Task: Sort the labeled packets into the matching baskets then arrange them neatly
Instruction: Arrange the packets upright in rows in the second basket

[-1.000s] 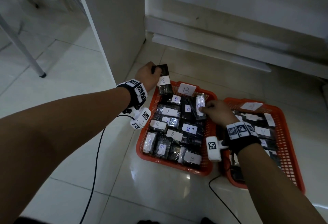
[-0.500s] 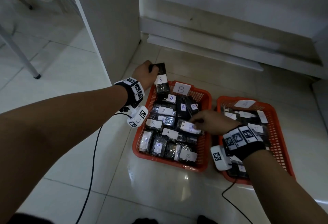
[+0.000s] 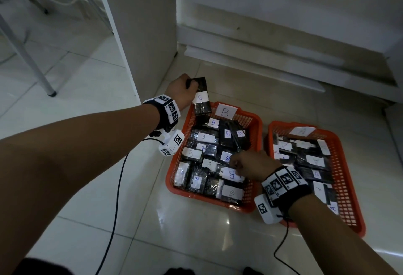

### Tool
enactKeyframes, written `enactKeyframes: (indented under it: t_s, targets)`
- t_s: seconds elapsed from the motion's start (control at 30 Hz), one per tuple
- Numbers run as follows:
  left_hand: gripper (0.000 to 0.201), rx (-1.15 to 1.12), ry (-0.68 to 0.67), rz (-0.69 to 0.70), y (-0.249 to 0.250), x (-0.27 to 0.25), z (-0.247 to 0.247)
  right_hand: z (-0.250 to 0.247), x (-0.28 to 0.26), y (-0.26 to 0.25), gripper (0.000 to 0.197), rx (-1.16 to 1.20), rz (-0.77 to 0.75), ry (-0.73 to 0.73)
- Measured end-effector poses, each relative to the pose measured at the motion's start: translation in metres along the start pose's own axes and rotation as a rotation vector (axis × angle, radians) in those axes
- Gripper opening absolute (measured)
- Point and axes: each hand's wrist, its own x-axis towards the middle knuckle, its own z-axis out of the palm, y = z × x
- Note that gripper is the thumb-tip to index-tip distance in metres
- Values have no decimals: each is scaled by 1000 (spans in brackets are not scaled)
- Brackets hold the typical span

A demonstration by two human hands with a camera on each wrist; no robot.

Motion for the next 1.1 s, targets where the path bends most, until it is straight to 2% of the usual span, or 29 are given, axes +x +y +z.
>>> enactKeyframes:
  t_s: [0.13,0.33,0.53,0.73,0.8,0.93,1.03,1.1]
  targets:
    - [28,-23,6,-10,-6,2,-1,5,3,1,24,40,-3,43]
    - [30,14,8,0,-7,2,2,8,10,-4,24,106,-100,87]
    - [29,38,-4,7,-4,0,8,24,10,-6,10,108,-103,139]
    - [24,0,-10,-3,-9,1,11,11,2,9,8,232,-166,187]
    - [23,-8,-38,10,-8,1,16,7,0,20,9,299,-143,301]
    - [22,8,-101,82,1,-3,26,4,4,43,16,359,36,511]
    - [25,3,-104,110,8,-4,29,2,10,50,23,208,136,471]
    - [23,2,-90,107,8,-3,29,2,13,49,24,163,137,431]
